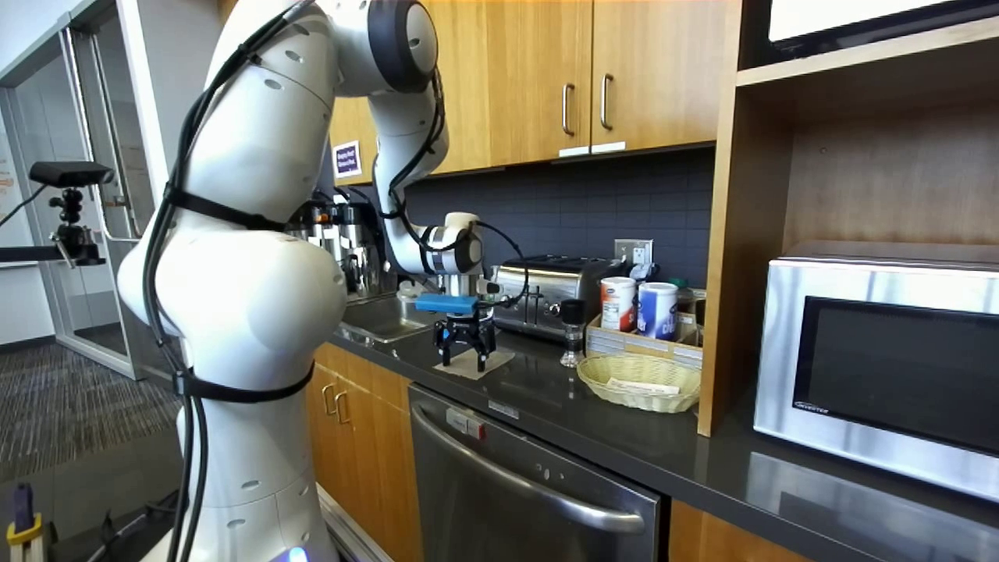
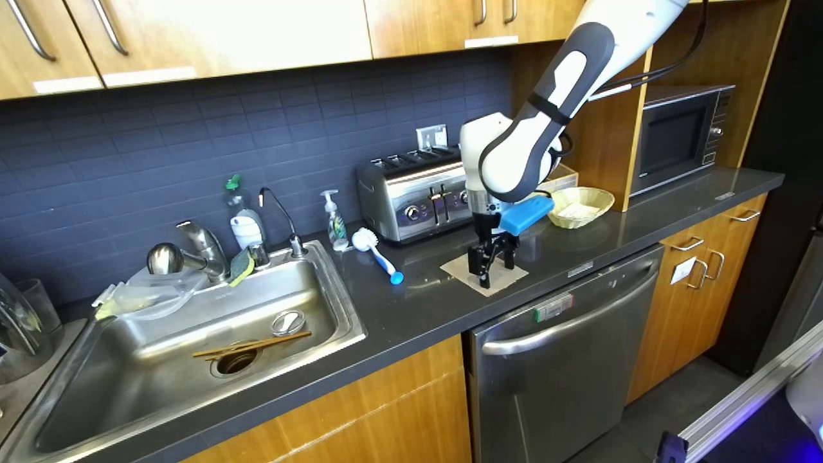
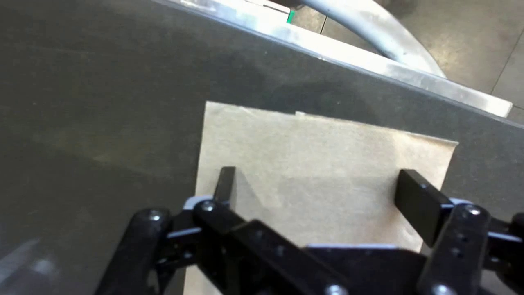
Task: Use the paper to clean the counter
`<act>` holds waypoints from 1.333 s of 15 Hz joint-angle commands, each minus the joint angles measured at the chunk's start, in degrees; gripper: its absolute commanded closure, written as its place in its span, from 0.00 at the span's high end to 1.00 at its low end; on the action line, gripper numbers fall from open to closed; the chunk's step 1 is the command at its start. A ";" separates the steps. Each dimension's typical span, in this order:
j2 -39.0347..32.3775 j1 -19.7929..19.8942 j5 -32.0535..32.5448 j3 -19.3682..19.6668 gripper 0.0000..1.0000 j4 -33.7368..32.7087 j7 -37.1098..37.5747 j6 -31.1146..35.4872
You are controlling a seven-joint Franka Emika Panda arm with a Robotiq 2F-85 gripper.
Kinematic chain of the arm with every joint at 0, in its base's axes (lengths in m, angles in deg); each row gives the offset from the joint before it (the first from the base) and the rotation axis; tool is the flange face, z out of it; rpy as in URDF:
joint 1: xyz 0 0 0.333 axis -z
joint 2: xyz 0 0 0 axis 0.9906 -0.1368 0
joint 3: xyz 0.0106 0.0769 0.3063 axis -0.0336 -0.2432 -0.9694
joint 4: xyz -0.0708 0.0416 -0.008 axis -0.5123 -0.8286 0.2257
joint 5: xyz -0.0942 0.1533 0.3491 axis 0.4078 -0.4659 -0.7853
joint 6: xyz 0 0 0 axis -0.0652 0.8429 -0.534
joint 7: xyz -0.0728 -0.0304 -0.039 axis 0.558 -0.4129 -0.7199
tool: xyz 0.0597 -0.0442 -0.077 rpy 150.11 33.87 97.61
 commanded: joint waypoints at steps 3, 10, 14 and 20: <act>-1.92 -0.48 -0.67 0.94 1.00 -1.43 -0.44 2.75; -1.67 0.11 -1.99 1.50 0.68 -0.90 -0.76 5.50; -1.38 0.14 -1.84 1.90 0.39 -1.05 -0.69 5.98; -1.03 -0.25 -1.35 2.24 0.00 -0.65 -0.45 6.38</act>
